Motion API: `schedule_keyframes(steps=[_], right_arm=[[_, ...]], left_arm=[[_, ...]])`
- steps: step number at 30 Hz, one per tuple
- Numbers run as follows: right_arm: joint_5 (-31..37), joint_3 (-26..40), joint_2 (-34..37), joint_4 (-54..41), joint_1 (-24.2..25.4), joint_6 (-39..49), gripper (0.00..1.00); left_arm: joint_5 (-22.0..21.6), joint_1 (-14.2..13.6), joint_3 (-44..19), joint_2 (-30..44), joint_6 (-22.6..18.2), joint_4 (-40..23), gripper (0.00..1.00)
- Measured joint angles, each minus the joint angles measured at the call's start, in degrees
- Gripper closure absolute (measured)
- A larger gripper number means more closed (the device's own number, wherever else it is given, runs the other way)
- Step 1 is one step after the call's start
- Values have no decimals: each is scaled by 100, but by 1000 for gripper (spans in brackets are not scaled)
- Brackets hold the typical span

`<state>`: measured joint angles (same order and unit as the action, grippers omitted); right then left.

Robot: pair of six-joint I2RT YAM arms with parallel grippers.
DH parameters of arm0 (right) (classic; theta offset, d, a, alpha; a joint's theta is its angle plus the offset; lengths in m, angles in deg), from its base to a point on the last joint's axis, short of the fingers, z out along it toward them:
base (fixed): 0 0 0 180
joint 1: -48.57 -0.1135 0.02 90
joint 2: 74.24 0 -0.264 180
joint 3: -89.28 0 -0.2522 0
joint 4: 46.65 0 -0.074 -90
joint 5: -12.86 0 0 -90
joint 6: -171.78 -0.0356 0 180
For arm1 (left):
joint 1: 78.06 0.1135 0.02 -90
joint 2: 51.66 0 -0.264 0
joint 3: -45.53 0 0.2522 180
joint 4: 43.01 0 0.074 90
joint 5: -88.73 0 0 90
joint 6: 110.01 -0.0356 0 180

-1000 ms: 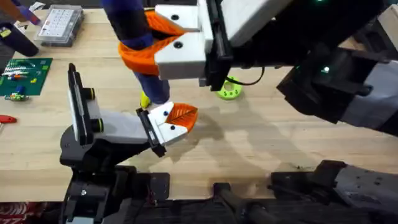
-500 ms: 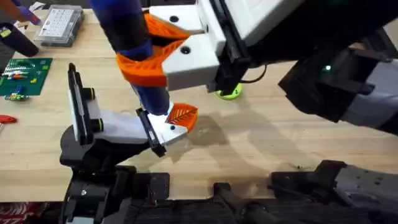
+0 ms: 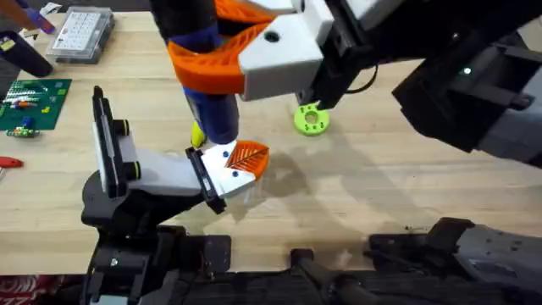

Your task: Pick up the gripper from the table and insert it into the empty holder that is missing its gripper. Then pick up a screw, insert it into the mounting hole, and use the screwdriver to tighten it. Finally, clean up the table by picking up the vegetable and placing it into the bucket.

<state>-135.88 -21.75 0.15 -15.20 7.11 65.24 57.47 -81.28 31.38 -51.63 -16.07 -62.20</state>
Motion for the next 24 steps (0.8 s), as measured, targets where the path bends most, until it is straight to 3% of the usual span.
schedule_keyframes(steps=[24], right_arm=[[-533, 97, 571, 190, -229, 596, 932]], left_arm=[[0, 0, 0, -2, 0, 0, 988]])
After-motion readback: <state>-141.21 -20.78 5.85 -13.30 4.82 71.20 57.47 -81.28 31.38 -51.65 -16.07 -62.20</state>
